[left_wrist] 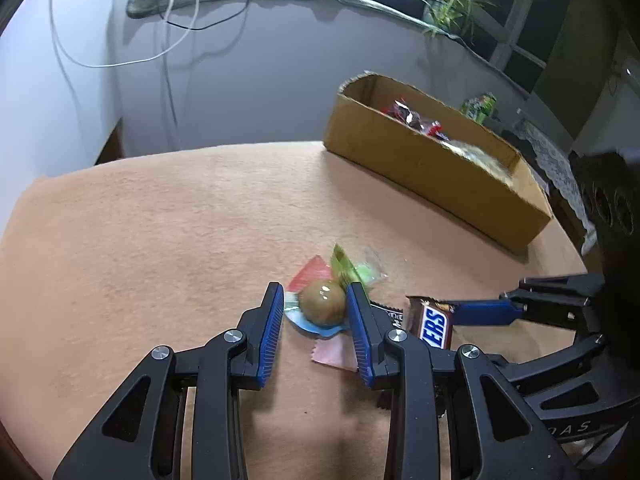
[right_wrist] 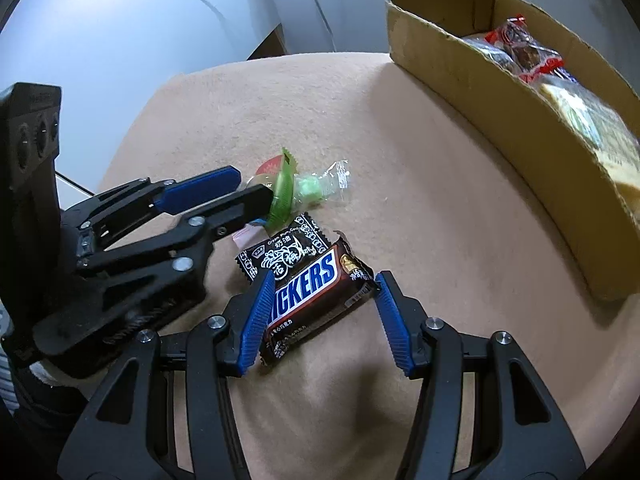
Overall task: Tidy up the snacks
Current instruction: 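Move both grippers back over the remaining snacks, then grasp the Snickers bar with the right gripper while the left grasps the ball candy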
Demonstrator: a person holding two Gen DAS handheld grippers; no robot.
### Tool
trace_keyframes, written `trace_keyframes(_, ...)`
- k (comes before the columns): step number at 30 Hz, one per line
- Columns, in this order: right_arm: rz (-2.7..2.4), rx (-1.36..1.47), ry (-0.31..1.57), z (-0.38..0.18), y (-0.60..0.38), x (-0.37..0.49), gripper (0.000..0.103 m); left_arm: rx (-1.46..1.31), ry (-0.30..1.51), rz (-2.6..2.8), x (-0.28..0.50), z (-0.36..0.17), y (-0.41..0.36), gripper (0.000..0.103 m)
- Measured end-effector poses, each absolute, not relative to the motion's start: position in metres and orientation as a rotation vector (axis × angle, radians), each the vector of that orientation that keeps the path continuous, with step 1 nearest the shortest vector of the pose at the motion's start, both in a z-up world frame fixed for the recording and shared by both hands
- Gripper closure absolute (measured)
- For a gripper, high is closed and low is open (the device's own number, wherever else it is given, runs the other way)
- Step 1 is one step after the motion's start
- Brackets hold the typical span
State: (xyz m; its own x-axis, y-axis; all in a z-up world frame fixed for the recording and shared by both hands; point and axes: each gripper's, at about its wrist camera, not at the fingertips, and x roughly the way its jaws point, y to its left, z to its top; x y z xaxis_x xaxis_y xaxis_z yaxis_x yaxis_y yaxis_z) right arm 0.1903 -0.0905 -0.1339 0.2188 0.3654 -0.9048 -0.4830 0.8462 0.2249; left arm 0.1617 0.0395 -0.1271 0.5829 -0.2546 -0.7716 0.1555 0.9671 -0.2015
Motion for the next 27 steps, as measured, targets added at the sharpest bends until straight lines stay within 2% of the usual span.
trace_keyframes(7,0.621,-0.146,1.231,-0.141,-0.081,0.2,0.049,-0.162,0.952,-0.277,0.174,-0.133,0.048,0.068)
trace_keyframes(17,0.575,-0.147,1.241,-0.136,-0.106,0.212,0.051,-0.103,0.945,-0.268,0.182,-0.136,0.036,0.068)
trace_keyframes(23,0.558,-0.19,1.24,-0.138,-0.093,0.213,0.042,-0.003,0.923,-0.239,0.18,-0.138,0.023,0.069)
trace_keyframes(25,0.563,-0.23,1.212,-0.139,-0.088,0.208,0.051,-0.026,0.924,-0.241,0.18,-0.137,0.027,0.069)
trace_keyframes(27,0.572,-0.242,1.201,-0.138,-0.086,0.204,0.056,-0.043,0.922,-0.236,0.178,-0.137,0.031,0.07)
